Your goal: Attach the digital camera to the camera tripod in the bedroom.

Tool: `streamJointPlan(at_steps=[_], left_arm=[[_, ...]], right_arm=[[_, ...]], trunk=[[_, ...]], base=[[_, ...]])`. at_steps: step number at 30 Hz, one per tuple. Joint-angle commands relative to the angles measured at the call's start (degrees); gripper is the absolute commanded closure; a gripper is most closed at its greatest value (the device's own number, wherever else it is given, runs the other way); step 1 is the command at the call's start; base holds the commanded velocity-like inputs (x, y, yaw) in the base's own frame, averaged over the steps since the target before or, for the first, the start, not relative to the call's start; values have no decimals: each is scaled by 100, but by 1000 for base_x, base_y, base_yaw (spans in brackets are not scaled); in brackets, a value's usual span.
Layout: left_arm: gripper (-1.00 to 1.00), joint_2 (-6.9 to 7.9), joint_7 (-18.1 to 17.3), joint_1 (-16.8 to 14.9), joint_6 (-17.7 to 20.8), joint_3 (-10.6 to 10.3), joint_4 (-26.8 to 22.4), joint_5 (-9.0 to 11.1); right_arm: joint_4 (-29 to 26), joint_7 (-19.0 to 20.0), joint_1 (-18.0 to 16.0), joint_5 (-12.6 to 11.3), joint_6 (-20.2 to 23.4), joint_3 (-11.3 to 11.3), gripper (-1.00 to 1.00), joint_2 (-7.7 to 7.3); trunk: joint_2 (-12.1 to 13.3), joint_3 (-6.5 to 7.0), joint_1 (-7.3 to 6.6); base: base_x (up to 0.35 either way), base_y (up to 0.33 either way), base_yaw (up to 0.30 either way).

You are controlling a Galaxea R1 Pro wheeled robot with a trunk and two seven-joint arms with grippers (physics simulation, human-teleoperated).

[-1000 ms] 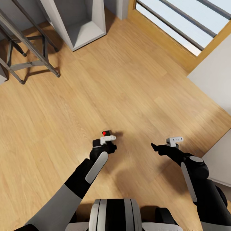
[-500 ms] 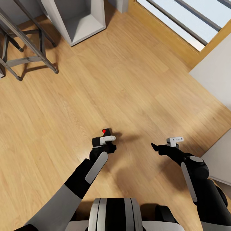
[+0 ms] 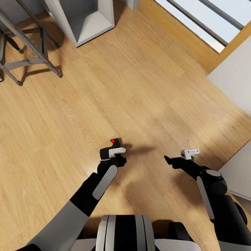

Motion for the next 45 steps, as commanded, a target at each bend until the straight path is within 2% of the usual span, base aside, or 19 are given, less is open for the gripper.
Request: streamJointPlan(at_steps=[1, 8, 18, 30, 31, 45], left_arm=[[-100, 1, 55, -1, 1, -10, -5, 51], [-100, 4, 52, 14, -22, -17, 6, 42], [-100, -3, 2, 6, -146, -13, 207, -126], [-100, -14, -24, -15, -183, -13, 277, -144], [100, -15, -25, -15, -184, -13, 282, -144], [100, -9, -28, -16, -187, -13, 295, -148]], right_arm=[[-6, 28, -2, 0, 29, -7, -100, 0], [-6, 28, 15, 0, 26, -7, -100, 0], [-6, 28, 89, 0, 19, -11, -100, 0], [-6, 28, 113, 0, 13, -11, -100, -1], [-6, 28, 113, 0, 11, -10, -100, 0], [-6, 28, 187, 0, -5, -5, -100, -2]], trunk=[[-1, -3, -1], [-1, -3, -1], [-1, -3, -1], [-1, -3, -1], [-1, -3, -1], [-1, -3, -1]], base=[[0, 0, 0], [0, 0, 0], [0, 0, 0], [0, 0, 0], [0, 0, 0], [0, 0, 0]])
